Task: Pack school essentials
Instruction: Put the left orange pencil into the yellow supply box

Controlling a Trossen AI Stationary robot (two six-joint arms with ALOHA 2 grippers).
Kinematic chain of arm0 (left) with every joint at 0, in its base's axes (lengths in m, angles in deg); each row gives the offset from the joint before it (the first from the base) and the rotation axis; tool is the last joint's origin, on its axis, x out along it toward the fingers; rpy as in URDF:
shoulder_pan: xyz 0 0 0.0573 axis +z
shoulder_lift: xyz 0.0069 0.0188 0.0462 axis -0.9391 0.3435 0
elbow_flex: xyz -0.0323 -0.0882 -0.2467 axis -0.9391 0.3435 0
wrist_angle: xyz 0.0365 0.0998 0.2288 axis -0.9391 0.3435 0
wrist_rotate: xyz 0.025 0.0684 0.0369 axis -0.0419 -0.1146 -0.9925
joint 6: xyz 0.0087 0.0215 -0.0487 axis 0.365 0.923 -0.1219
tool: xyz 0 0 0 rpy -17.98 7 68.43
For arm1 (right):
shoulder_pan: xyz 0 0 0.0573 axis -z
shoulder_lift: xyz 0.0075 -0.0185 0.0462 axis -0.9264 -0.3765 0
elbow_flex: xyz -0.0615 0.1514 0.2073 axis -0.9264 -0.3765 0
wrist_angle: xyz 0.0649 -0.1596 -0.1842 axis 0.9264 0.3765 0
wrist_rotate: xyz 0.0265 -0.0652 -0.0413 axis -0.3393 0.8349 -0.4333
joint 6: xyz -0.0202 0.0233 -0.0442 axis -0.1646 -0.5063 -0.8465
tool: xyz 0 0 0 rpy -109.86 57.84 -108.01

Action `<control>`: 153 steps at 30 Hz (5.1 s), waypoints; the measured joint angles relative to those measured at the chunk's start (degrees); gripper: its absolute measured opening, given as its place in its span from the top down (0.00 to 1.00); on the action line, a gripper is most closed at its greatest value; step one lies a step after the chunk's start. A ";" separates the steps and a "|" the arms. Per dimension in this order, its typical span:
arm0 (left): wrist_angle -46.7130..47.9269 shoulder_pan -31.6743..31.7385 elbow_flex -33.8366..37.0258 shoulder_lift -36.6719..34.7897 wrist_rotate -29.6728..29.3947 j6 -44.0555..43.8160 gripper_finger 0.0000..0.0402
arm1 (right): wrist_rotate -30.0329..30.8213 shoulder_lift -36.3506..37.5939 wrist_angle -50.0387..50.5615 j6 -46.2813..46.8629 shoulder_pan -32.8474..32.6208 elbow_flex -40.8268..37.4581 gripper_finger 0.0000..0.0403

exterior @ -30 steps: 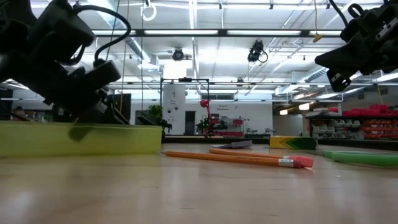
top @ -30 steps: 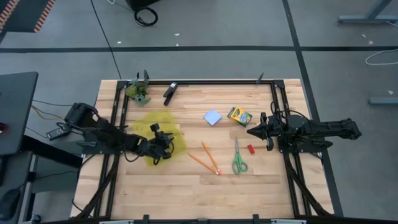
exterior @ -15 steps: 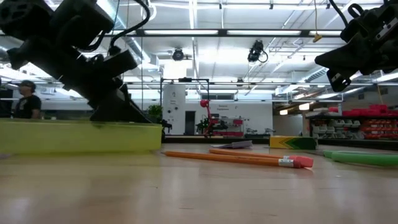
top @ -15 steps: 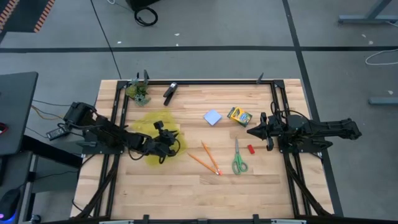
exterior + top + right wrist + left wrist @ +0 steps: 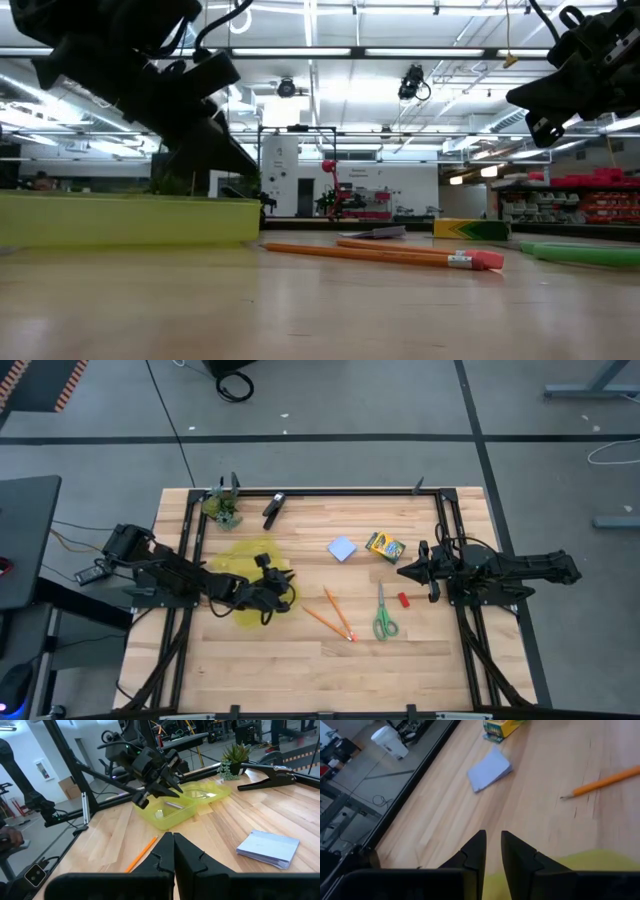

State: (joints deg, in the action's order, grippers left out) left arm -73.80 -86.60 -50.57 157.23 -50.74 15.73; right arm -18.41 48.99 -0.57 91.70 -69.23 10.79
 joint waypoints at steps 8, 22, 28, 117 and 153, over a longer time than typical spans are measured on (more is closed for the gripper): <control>-0.68 -0.04 -1.15 0.01 7.19 0.42 0.84 | 0.02 0.00 0.00 0.00 -0.02 0.01 0.98; -1.46 0.17 -1.15 0.03 22.55 8.14 0.85 | 0.00 0.00 0.00 0.00 0.00 0.02 0.98; -2.17 4.17 -1.15 0.06 27.90 13.47 0.87 | 0.02 0.00 0.00 0.00 -0.02 0.02 0.98; -29.18 9.53 -20.05 38.55 72.23 15.46 0.96 | -0.18 -0.61 0.00 0.00 -0.01 0.01 0.98; -23.00 7.41 -19.90 34.66 62.98 20.93 0.95 | -0.18 -0.61 0.00 0.00 0.00 0.02 0.98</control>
State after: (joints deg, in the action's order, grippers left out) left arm -96.80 -79.19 -70.47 191.88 12.24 36.66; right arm -18.59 48.37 -0.57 91.70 -69.23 10.82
